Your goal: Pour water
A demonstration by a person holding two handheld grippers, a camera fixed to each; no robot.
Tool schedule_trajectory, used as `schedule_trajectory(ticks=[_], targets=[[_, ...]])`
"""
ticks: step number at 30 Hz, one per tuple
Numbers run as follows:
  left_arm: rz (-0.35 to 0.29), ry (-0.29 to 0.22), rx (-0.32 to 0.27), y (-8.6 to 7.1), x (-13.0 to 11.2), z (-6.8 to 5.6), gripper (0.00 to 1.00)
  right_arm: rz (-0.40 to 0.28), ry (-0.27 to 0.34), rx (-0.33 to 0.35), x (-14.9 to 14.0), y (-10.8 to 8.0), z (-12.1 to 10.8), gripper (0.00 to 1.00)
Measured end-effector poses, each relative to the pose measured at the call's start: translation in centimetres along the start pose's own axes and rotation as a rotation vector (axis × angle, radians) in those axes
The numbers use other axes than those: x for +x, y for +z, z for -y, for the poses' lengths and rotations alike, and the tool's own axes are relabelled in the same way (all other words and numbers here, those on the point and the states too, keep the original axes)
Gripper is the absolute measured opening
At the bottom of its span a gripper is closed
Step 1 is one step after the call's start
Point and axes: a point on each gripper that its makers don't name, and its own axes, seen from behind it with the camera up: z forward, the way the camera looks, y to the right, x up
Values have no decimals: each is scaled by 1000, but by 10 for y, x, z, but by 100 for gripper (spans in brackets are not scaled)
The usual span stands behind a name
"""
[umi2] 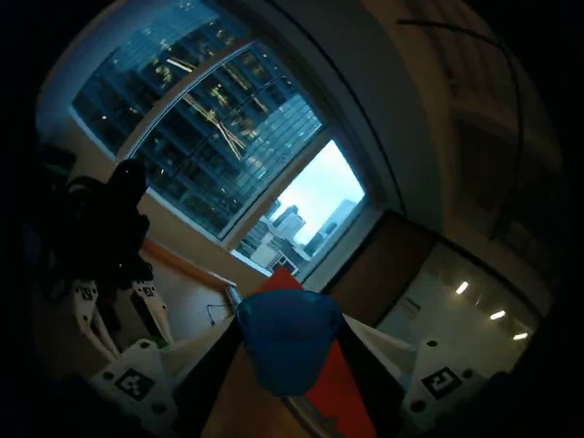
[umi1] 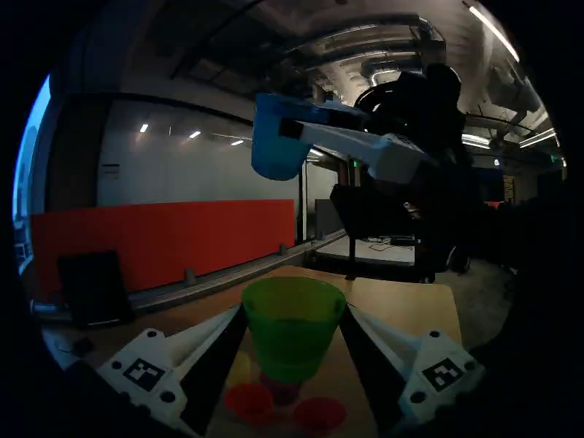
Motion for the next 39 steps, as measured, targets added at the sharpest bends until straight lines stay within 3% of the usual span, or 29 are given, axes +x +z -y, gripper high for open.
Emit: schedule_trajectory(ticks=[9, 15, 20, 26, 39], targets=[[1, 12, 13, -2, 2, 5, 86, 6, 347, 27, -1, -2, 7, 90], [-1, 15, 26, -4, 2, 9, 86, 29, 498, 41, -7, -2, 7, 91], [3, 17, 36, -4, 0, 13, 86, 49, 539, 38, -14, -3, 6, 91], [5, 22, 56, -7, 0, 20, 86, 73, 547, 31, -27, -5, 3, 91], [19, 28, 131, -25, -4, 49, 86, 116, 563, -10, -56, -25, -9, 91]])
